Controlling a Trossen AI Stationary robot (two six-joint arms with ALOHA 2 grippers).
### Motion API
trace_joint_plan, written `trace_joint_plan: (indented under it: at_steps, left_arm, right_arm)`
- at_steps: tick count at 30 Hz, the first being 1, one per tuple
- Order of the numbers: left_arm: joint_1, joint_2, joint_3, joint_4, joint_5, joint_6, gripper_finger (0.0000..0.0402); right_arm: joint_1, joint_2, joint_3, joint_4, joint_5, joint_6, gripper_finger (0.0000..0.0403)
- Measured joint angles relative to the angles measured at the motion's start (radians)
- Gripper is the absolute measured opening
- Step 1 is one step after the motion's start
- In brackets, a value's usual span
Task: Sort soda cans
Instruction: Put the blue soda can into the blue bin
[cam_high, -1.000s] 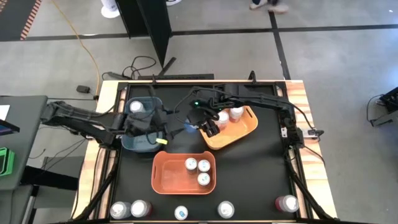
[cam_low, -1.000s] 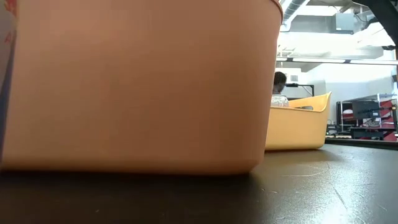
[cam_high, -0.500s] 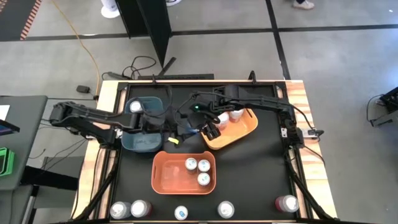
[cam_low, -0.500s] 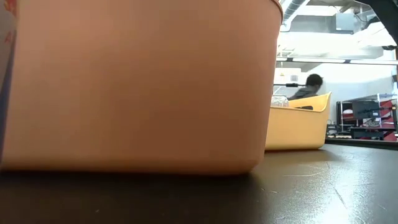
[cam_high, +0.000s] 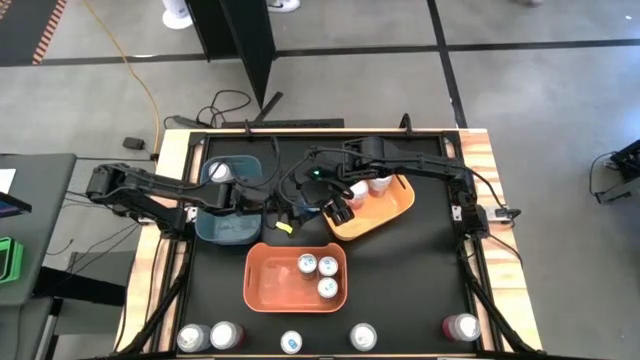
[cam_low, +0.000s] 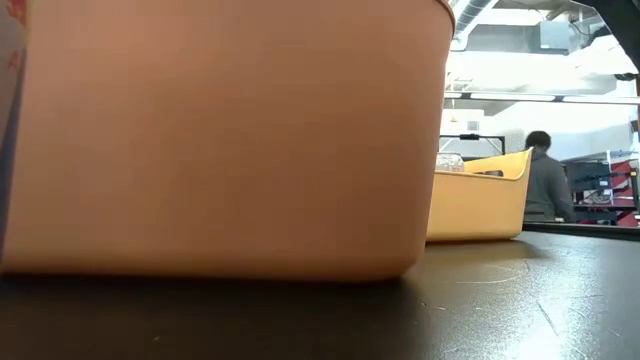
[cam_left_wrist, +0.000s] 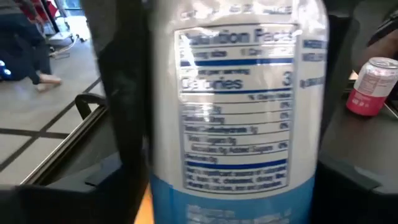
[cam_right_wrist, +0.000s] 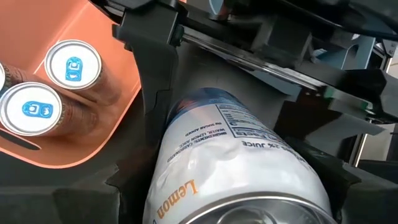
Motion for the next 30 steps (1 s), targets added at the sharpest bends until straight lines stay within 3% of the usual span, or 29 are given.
trace_joint_plan:
  at_steps: [3,7,12,19,30]
  left_arm:
    - [0.000,0.000,0.000,-0.002,0.001,0.007,0.0288]
    - [0.000,-0.002,0.001,-0.012,-0.002,0.015,0.0286]
    - [0.002,0.004,-0.001,-0.050,-0.017,0.028,0.0286]
    - [-0.009,-0.005,-0.019,-0.041,-0.117,0.029,0.0286]
    - [-0.001,-0.225,-0.164,0.038,-0.281,0.058,0.0286]
  right_arm:
    - [0.000,0.000,0.000,0.007,0.001,-0.003,0.0328]
    - [0.000,0.000,0.000,0.023,-0.004,-0.006,0.0351]
    - [0.008,-0.004,0.003,0.069,-0.004,-0.018,0.0353]
    - [0.015,-0.073,0.003,0.151,0.039,-0.051,0.0353]
    - [-0.009,-0.197,0.002,0.213,0.044,-0.023,0.0353]
